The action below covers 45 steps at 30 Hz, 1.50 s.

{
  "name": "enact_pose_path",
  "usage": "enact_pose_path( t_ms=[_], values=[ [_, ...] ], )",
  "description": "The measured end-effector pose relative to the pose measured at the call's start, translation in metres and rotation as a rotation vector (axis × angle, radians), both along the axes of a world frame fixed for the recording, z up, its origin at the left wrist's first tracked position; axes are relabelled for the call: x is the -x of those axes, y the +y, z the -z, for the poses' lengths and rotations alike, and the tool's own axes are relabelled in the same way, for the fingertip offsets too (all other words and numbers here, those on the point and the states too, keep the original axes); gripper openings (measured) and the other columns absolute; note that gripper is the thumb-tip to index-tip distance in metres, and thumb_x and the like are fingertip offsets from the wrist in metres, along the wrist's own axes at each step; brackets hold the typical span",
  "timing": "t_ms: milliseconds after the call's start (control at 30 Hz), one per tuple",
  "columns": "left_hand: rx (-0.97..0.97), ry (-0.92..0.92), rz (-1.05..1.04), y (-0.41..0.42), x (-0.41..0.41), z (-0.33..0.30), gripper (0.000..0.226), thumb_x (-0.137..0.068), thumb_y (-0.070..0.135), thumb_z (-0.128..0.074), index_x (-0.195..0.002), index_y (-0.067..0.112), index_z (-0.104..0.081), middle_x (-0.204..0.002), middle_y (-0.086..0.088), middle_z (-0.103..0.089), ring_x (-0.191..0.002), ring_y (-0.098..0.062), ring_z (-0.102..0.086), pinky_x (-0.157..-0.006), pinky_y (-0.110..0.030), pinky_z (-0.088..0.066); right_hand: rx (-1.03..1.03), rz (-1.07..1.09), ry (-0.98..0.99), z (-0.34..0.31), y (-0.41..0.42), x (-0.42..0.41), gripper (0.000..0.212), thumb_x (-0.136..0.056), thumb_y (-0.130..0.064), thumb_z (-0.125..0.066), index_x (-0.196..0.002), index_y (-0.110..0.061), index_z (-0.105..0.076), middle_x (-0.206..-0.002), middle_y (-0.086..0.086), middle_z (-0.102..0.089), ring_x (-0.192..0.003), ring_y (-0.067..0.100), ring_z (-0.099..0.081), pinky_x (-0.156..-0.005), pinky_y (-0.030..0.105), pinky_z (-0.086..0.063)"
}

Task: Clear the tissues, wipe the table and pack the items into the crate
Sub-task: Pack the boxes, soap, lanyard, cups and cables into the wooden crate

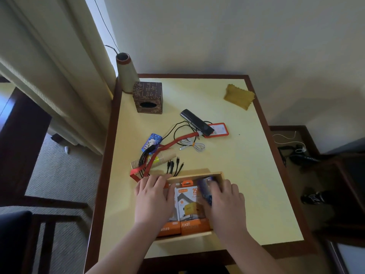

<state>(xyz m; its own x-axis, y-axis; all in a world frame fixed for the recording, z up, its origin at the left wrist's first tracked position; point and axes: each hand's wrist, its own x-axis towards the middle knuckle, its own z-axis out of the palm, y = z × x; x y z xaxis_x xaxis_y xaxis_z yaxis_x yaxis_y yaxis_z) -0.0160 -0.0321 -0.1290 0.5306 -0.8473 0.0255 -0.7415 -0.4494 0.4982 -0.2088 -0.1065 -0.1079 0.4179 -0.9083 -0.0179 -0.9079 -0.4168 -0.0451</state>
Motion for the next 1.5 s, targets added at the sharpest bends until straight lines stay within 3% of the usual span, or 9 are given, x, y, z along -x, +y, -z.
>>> enact_pose_path(
  t_ms=[200, 367, 500, 733, 833, 933, 1100, 1267, 1500],
  values=[
    [-0.011, 0.002, 0.001, 0.000, -0.001, 0.002, 0.032, -0.101, 0.047, -0.058, -0.125, 0.029, -0.068, -0.120, 0.010, -0.064, -0.118, -0.021, -0.052, -0.110, -0.047, -0.042, 0.003, -0.109, 0.087, 0.007, -0.008, 0.016, 0.028, -0.085, -0.053, -0.076, -0.100, -0.029, -0.076, -0.097, 0.000, -0.062, -0.090, 0.021, -0.058, -0.071, 0.039, -0.051],
    [-0.002, 0.001, -0.001, 0.000, -0.001, 0.001, 0.031, -0.101, 0.047, -0.056, -0.123, 0.028, -0.068, -0.118, 0.009, -0.065, -0.116, -0.021, -0.053, -0.110, -0.047, -0.042, -0.029, -0.125, 0.072, 0.004, -0.015, 0.014, 0.032, -0.090, -0.058, -0.067, -0.111, -0.034, -0.070, -0.102, -0.003, -0.061, -0.095, 0.018, -0.054, -0.077, 0.037, -0.051],
    [0.012, -0.007, -0.008, 0.001, -0.001, 0.000, 0.031, -0.101, 0.047, -0.056, -0.121, 0.027, -0.069, -0.116, 0.009, -0.065, -0.114, -0.020, -0.053, -0.110, -0.046, -0.041, -0.023, -0.154, -0.151, -0.016, -0.030, 0.003, 0.022, -0.094, -0.041, -0.069, -0.082, -0.024, -0.073, -0.079, -0.009, -0.048, -0.078, 0.016, -0.047, -0.063, 0.034, -0.043],
    [0.027, 0.005, -0.019, 0.000, -0.001, -0.002, 0.031, -0.100, 0.047, -0.056, -0.122, 0.031, -0.070, -0.115, 0.013, -0.064, -0.114, -0.016, -0.050, -0.108, -0.036, -0.032, -0.202, -0.344, -0.416, -0.058, -0.089, -0.096, 0.017, -0.100, -0.036, -0.061, -0.102, -0.023, -0.072, -0.087, -0.014, -0.058, -0.071, -0.001, -0.049, -0.062, 0.016, -0.042],
    [0.029, 0.029, -0.028, -0.001, -0.001, -0.005, 0.032, -0.101, 0.048, -0.053, -0.124, 0.032, -0.069, -0.116, 0.014, -0.064, -0.116, -0.015, -0.049, -0.111, -0.036, -0.030, -0.348, -0.454, -0.317, -0.056, -0.110, -0.150, 0.026, -0.101, -0.031, -0.059, -0.126, -0.030, -0.068, -0.102, -0.012, -0.059, -0.090, 0.006, -0.057, -0.077, 0.029, -0.054],
    [0.066, 0.049, -0.016, 0.000, -0.001, -0.004, 0.028, -0.101, 0.044, -0.056, -0.123, 0.031, -0.068, -0.117, 0.015, -0.063, -0.116, -0.015, -0.051, -0.113, -0.037, -0.033, -0.361, -0.605, -0.149, -0.043, -0.122, -0.198, 0.032, -0.104, -0.022, -0.051, -0.133, -0.029, -0.066, -0.120, -0.004, -0.060, -0.115, 0.019, -0.053, -0.090, 0.037, -0.052],
    [0.058, 0.079, -0.024, 0.002, -0.002, -0.005, 0.031, -0.103, 0.048, -0.051, -0.126, 0.035, -0.067, -0.120, 0.017, -0.062, -0.119, -0.012, -0.050, -0.115, -0.034, -0.030, -0.349, -0.767, 0.168, -0.025, -0.149, -0.255, 0.043, -0.102, -0.013, -0.053, -0.139, -0.035, -0.060, -0.135, -0.002, -0.054, -0.129, 0.023, -0.047, -0.099, 0.044, -0.048],
    [0.061, 0.101, -0.030, 0.001, -0.002, -0.007, 0.034, -0.103, 0.048, -0.048, -0.127, 0.034, -0.067, -0.119, 0.014, -0.062, -0.117, -0.016, -0.052, -0.115, -0.036, -0.030, -0.362, -1.015, 0.660, -0.018, -0.171, -0.283, 0.062, -0.095, -0.027, -0.066, -0.151, -0.045, -0.045, -0.142, 0.003, -0.052, -0.128, 0.032, -0.053, -0.097, 0.045, -0.051],
    [0.070, 0.116, -0.029, 0.001, -0.003, -0.007, 0.034, -0.105, 0.049, -0.044, -0.126, 0.035, -0.067, -0.123, 0.015, -0.062, -0.118, -0.013, -0.051, -0.117, -0.034, -0.028, -0.090, -1.088, 0.634, -0.006, -0.168, -0.272, 0.044, -0.099, -0.030, -0.062, -0.142, -0.033, -0.051, -0.133, 0.003, -0.059, -0.125, 0.030, -0.051, -0.098, 0.045, -0.044]
  ],
)
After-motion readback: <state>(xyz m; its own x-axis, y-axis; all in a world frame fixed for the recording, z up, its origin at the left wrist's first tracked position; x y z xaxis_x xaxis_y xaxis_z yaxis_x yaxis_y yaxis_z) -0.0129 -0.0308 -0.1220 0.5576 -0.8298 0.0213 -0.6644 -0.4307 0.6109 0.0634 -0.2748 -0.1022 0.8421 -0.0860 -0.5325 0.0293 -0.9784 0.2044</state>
